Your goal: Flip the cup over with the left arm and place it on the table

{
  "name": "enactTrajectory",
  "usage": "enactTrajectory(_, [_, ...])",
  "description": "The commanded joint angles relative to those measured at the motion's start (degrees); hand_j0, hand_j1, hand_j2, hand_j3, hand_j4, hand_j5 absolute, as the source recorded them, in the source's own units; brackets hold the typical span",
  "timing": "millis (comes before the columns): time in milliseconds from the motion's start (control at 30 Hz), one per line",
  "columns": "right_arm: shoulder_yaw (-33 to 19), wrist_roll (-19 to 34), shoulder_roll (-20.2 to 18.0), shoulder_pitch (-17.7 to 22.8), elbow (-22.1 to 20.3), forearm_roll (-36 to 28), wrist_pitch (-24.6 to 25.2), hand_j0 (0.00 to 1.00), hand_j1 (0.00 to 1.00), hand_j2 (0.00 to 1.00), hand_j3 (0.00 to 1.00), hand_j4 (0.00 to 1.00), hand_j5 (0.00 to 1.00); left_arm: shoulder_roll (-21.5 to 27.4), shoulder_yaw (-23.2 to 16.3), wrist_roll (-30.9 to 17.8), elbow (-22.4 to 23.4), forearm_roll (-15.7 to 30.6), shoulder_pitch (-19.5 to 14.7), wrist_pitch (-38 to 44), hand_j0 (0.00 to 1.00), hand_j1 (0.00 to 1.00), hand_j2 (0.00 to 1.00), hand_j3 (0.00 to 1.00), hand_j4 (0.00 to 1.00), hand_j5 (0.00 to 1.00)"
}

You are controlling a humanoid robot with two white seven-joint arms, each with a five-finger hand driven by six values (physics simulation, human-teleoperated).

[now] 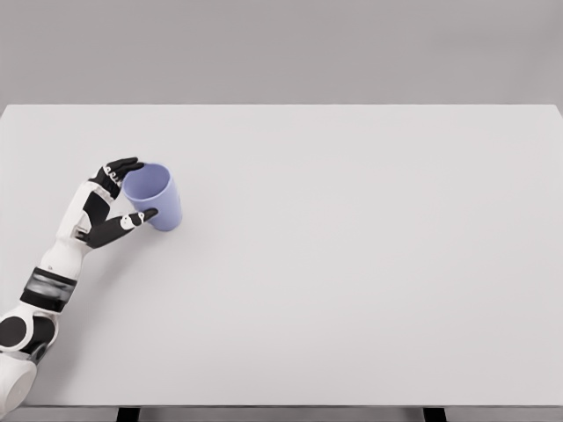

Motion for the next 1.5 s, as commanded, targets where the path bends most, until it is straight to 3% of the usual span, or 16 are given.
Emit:
enactTrajectory(0, [0.0,0.0,0.0,0.0,0.0,-0.1,0.0,1.0,1.0,1.0,1.0,1.0,1.0,0.1,0.0,0.0,0.0,0.1,0.0,0.0,0.78,0.78,0.78,0.78,0.78,0.78])
enactTrajectory(667, [0.0,0.0,0.0,0.0,0.0,0.0,0.0,1.0,1.0,1.0,1.0,1.0,1.0,0.0,0.0,0.0,-0.6,-0.2,0.4,0.0,0.89,0.89,0.89,0.89,0.89,0.89])
enactTrajectory(900, [0.0,0.0,0.0,0.0,0.0,0.0,0.0,1.0,1.0,1.0,1.0,1.0,1.0,0.1,0.0,0.0,-1.8,-0.2,0.7,0.0,0.98,0.98,0.98,0.98,0.98,0.98])
enactTrajectory(1200, [0.0,0.0,0.0,0.0,0.0,0.0,0.0,1.0,1.0,1.0,1.0,1.0,1.0,0.3,0.1,0.1,-2.3,-0.1,0.8,0.0,1.0,1.0,1.0,1.0,1.0,1.0])
enactTrajectory(1300, [0.0,0.0,0.0,0.0,0.0,0.0,0.0,1.0,1.0,1.0,1.0,1.0,1.0,1.1,0.1,0.0,-2.8,-0.1,0.6,0.0,1.0,1.0,1.0,1.0,1.0,1.0])
enactTrajectory(1467, [0.0,0.0,0.0,0.0,0.0,0.0,0.0,1.0,1.0,1.0,1.0,1.0,1.0,7.4,0.1,0.0,-6.3,-0.1,0.6,0.0,1.0,1.0,1.0,1.0,1.0,1.0])
